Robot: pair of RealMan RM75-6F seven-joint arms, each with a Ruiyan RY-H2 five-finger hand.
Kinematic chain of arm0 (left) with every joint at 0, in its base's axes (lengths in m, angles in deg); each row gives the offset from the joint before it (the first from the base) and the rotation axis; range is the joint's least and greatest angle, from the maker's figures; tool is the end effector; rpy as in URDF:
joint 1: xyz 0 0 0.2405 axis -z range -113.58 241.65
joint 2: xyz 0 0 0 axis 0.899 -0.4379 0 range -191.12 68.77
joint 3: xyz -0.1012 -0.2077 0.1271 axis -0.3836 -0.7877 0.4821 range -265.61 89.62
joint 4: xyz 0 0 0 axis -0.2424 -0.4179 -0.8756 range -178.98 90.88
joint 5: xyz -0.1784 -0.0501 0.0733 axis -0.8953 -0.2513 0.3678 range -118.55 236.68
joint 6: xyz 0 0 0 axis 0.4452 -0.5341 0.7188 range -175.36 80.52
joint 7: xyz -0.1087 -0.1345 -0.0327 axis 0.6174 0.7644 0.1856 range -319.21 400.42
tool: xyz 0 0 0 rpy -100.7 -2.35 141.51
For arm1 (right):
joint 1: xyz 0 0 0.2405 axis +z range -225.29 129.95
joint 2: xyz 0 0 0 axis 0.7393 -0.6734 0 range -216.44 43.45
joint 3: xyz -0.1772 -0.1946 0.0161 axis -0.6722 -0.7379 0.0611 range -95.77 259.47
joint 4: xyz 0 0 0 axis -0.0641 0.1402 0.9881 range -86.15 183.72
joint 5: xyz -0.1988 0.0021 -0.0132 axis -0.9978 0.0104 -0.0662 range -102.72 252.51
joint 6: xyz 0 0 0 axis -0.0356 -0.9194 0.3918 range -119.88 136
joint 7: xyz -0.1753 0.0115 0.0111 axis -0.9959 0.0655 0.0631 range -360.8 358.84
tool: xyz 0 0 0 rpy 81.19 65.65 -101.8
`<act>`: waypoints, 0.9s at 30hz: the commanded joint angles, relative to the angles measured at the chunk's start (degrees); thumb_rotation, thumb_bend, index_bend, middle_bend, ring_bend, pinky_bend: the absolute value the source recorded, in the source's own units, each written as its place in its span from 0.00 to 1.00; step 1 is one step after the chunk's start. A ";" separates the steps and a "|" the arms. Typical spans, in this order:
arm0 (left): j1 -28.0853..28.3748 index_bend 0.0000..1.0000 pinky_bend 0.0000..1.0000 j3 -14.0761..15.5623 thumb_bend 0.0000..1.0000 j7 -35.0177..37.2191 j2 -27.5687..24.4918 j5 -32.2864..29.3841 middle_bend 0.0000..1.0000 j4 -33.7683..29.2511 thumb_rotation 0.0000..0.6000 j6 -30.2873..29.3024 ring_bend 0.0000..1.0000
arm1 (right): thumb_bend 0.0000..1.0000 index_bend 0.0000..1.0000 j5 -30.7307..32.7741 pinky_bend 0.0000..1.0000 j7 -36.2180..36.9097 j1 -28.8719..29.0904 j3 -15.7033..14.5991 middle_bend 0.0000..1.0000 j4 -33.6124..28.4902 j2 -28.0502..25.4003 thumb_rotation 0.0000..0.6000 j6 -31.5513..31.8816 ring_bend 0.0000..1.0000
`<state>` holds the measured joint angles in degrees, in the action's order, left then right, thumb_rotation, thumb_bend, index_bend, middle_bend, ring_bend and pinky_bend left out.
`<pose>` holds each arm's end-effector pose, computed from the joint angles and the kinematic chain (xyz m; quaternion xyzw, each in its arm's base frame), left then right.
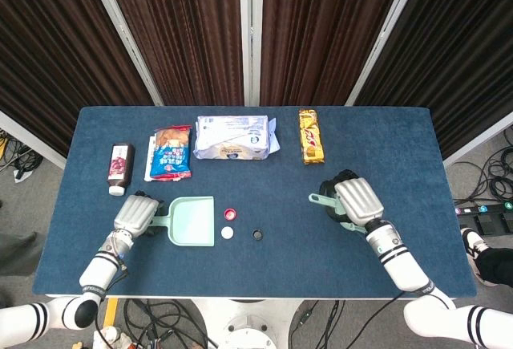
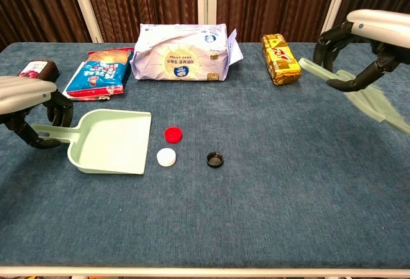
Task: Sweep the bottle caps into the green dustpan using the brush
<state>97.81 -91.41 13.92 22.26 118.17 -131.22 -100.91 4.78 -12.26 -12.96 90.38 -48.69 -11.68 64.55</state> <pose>-0.2404 0.3282 -0.0097 -0.7553 -0.4103 -0.2370 0.4527 -0.1743 -0.3410 0.0455 0.7235 -0.4146 0.3834 0.3971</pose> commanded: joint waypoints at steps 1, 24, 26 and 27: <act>0.90 0.59 0.25 0.05 0.35 0.42 -0.49 0.37 0.56 0.11 1.00 1.24 0.39 | 0.45 0.69 -2.50 0.20 3.17 0.39 -1.06 0.62 -0.63 2.12 1.00 -1.26 0.31; 5.08 0.59 0.25 -1.28 0.35 3.95 -0.79 -3.02 0.56 -2.02 1.00 6.18 0.39 | 0.54 0.74 -11.36 0.20 11.28 3.20 0.56 0.65 16.34 27.28 1.00 5.77 0.32; 5.47 0.59 0.25 -1.30 0.35 4.28 -0.54 -3.38 0.56 -2.12 1.00 6.59 0.39 | 0.55 0.74 -12.25 0.20 12.29 3.33 0.38 0.65 18.24 28.95 1.00 6.50 0.32; 5.62 0.59 0.25 -1.35 0.35 4.47 -0.42 -3.60 0.56 -2.16 1.00 6.75 0.39 | 0.55 0.75 -12.77 0.20 12.78 3.41 0.30 0.65 19.27 29.82 1.00 6.95 0.32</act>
<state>103.29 -92.70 18.23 21.72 114.74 -133.32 -94.31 -7.12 -0.42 -9.72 90.77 -30.84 16.82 70.69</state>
